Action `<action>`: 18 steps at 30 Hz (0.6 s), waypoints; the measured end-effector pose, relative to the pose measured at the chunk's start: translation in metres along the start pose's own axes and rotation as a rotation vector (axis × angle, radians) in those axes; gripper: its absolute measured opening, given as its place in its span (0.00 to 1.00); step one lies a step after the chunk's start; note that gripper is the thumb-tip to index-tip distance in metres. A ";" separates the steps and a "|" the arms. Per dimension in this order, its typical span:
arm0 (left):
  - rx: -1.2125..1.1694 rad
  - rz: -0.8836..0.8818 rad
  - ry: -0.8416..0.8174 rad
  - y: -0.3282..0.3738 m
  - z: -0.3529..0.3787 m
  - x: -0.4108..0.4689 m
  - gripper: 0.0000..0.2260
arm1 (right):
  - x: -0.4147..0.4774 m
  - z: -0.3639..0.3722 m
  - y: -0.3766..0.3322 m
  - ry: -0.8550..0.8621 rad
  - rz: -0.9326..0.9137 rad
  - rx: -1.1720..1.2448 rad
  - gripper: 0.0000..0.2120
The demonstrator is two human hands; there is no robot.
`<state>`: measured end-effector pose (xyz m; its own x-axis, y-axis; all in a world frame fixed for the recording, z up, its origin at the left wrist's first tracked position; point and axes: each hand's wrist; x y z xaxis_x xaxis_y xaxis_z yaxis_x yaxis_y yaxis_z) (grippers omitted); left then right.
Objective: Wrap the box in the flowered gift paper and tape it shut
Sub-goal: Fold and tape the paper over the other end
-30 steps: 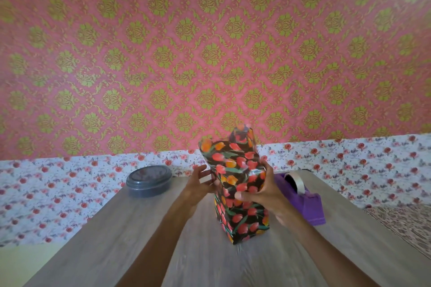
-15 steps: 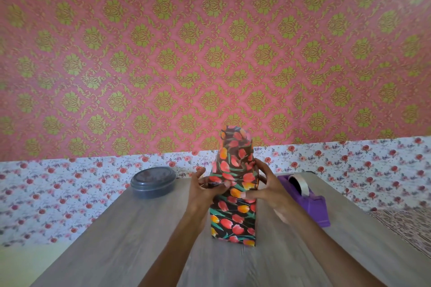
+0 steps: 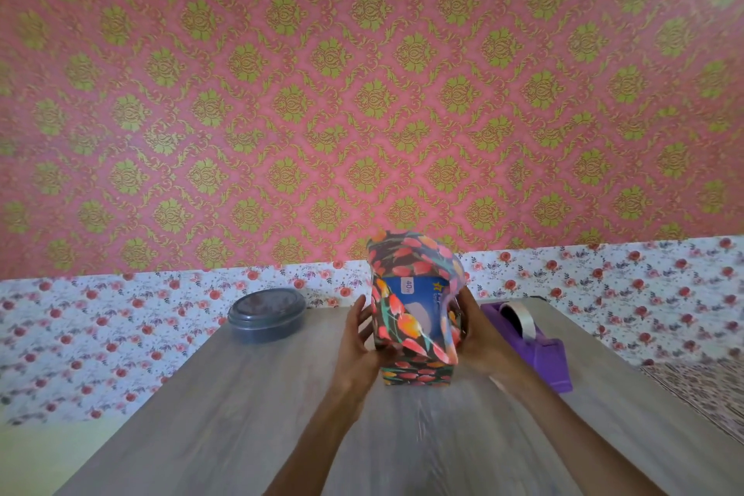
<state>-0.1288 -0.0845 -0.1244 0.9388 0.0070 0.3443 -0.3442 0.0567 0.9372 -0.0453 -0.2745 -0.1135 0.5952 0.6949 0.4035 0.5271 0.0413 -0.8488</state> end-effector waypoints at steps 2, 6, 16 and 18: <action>0.038 -0.054 -0.088 0.009 -0.006 0.001 0.46 | -0.002 0.002 0.002 0.132 0.009 0.074 0.50; 0.102 -0.146 -0.176 0.030 -0.016 0.001 0.38 | -0.015 0.001 0.009 0.327 0.028 0.082 0.37; 0.544 0.031 0.150 0.030 -0.011 0.025 0.11 | -0.011 0.014 0.015 0.532 0.103 0.318 0.16; 0.429 -0.043 0.057 0.035 -0.013 0.029 0.25 | -0.009 0.014 0.010 0.463 0.121 0.318 0.17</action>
<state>-0.1132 -0.0693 -0.0824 0.9476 0.0700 0.3117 -0.2672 -0.3614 0.8933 -0.0542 -0.2700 -0.1304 0.8813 0.3240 0.3440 0.2733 0.2445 -0.9303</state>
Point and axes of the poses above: each hand's wrist, its own x-axis towards the middle knuckle, its own z-axis out of the palm, y = z × x, and after that the axes turned 14 degrees about -y, right-handed
